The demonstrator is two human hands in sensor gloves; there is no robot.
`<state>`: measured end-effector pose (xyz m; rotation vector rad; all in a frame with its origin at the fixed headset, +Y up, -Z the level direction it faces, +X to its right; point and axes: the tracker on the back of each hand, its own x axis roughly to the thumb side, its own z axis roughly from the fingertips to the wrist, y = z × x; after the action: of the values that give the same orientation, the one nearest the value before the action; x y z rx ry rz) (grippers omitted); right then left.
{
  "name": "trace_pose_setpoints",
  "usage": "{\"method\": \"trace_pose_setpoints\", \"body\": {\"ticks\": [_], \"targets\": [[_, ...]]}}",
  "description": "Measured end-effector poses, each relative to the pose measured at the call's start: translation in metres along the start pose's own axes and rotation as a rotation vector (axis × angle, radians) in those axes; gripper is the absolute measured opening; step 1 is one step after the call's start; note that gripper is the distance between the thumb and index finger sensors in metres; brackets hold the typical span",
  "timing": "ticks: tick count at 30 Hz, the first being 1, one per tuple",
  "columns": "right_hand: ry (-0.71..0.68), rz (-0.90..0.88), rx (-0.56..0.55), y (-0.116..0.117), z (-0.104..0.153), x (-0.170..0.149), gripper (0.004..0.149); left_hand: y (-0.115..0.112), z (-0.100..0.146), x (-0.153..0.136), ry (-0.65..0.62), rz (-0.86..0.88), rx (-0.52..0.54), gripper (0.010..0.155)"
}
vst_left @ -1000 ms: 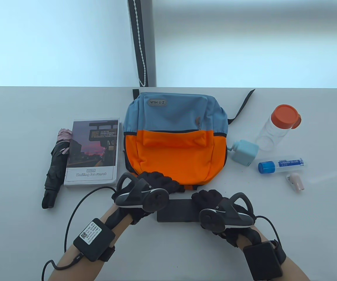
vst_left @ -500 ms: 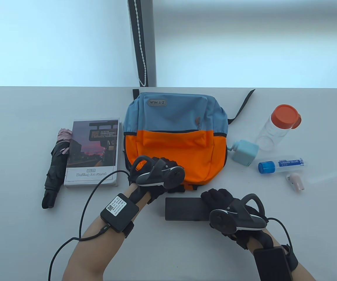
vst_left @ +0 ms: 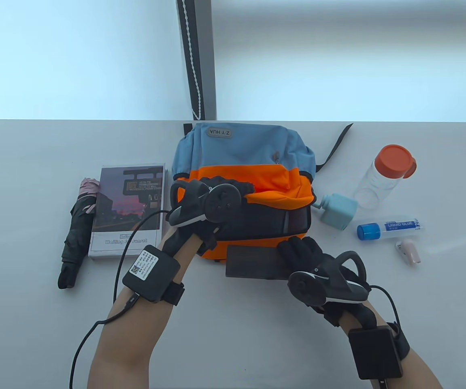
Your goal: Pack school bag
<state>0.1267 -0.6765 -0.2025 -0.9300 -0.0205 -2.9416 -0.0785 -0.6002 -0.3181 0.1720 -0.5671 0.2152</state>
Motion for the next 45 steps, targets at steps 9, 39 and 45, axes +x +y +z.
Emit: {"method": "trace_pose_setpoints", "body": {"ticks": [9,39,45], "targets": [[0.071,0.162,0.0,-0.002,-0.073,0.005,0.085,0.027,-0.011,0.008,-0.014,0.029,0.052,0.047],[-0.054,0.19,0.106,-0.067,-0.038,0.017,0.065,0.034,-0.015,-0.012,0.118,0.034,0.036,0.05],[0.204,0.215,0.047,-0.086,-0.02,-0.043,0.06,0.034,-0.013,-0.012,0.117,0.018,0.035,0.05]]}}
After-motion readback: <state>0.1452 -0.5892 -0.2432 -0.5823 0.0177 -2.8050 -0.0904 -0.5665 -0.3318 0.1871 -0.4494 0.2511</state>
